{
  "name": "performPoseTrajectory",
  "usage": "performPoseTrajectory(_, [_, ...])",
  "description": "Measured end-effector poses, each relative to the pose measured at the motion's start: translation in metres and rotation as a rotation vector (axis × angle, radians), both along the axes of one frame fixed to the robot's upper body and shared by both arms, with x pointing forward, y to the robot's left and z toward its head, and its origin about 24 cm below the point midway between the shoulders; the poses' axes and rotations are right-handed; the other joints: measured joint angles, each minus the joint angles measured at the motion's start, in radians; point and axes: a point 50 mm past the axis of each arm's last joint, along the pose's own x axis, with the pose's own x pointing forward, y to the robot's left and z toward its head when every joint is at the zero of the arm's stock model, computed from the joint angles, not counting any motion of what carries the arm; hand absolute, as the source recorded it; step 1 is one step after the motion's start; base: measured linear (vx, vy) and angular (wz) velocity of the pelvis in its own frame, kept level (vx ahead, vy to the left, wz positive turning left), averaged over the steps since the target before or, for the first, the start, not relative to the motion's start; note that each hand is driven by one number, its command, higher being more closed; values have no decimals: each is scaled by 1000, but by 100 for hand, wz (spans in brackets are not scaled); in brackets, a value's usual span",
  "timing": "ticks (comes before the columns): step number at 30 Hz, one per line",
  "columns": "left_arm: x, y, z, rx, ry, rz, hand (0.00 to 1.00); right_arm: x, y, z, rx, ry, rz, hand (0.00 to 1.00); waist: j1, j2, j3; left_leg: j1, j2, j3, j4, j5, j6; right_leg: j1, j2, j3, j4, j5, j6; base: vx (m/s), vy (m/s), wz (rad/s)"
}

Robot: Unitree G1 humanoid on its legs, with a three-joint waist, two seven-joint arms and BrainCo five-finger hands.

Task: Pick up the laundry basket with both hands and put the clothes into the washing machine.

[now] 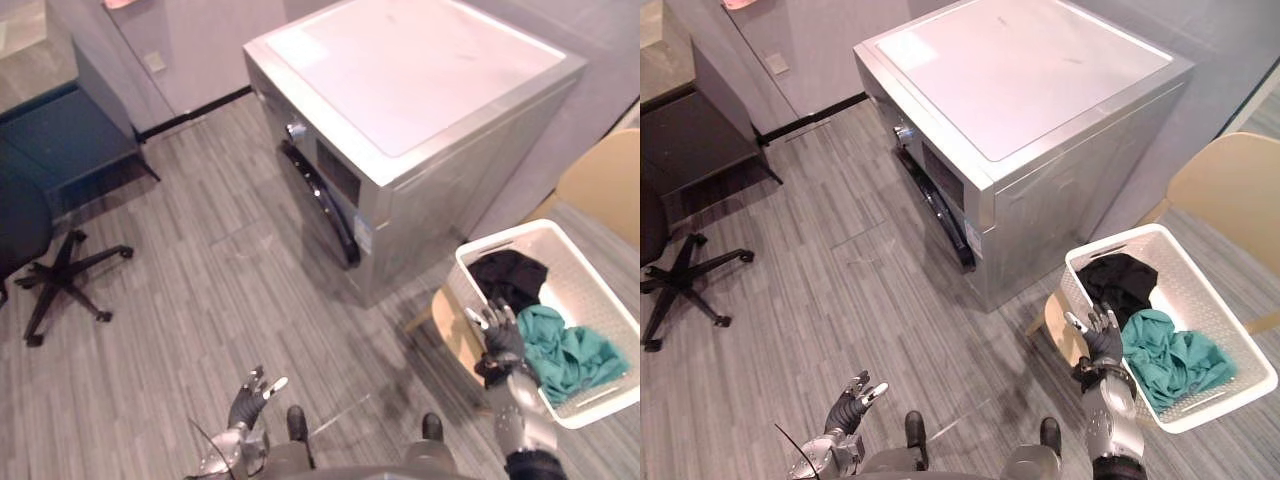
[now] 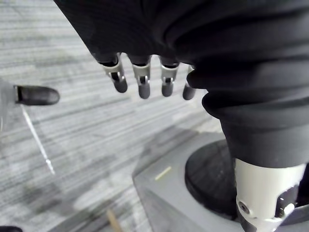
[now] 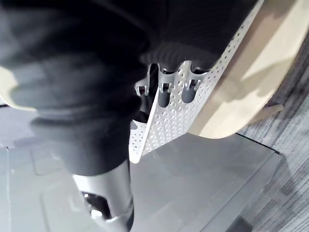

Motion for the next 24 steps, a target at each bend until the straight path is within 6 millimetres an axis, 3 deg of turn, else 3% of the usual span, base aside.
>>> performPoseTrajectory(2, [4, -1, 0, 2, -6, -5, 0, -14, 12, -8, 30, 24, 30, 0, 0, -18, -18, 5, 1, 7, 0, 0, 0, 0, 1, 7, 0, 0, 0, -3, -1, -11])
performPoseTrajectory(7, [7, -3, -2, 22, 5, -23, 0, -43, 68, -30, 104, 109, 290, 0, -1, -46, -59, 43, 4, 37, 0, -2, -2, 13, 4, 41, 2, 3, -1, -55, -3, -17])
performPoseTrajectory(12, [3, -2, -10, 36, 49, -15, 0, -50, 108, -40, 168, 145, 472, 0, 3, -60, -92, 54, 11, 56, -1, -6, -8, 10, 11, 63, -2, 16, -6, -85, -4, -13])
performPoseTrajectory(18, [5, -11, -13, 44, 65, -38, 0, -31, 138, -48, 141, 193, 633, 0, 28, -86, -108, 54, 14, 52, -7, -7, -5, 13, 16, 69, -13, 27, -13, -86, -12, -2])
performPoseTrajectory(22, [6, -14, -13, 47, 67, -35, 0, -1, 166, -38, 88, 163, 783, 0, 64, -97, -113, 31, 13, -2, -7, -4, -7, 16, 19, 39, -13, 27, -13, -30, -19, 18])
performPoseTrajectory(24, [8, -13, -12, 53, 64, -30, 0, 11, 171, -33, 66, 151, 793, 0, 82, -103, -111, 14, 12, -29, -7, 5, -9, 15, 19, 18, -14, 28, -12, -2, -19, 39])
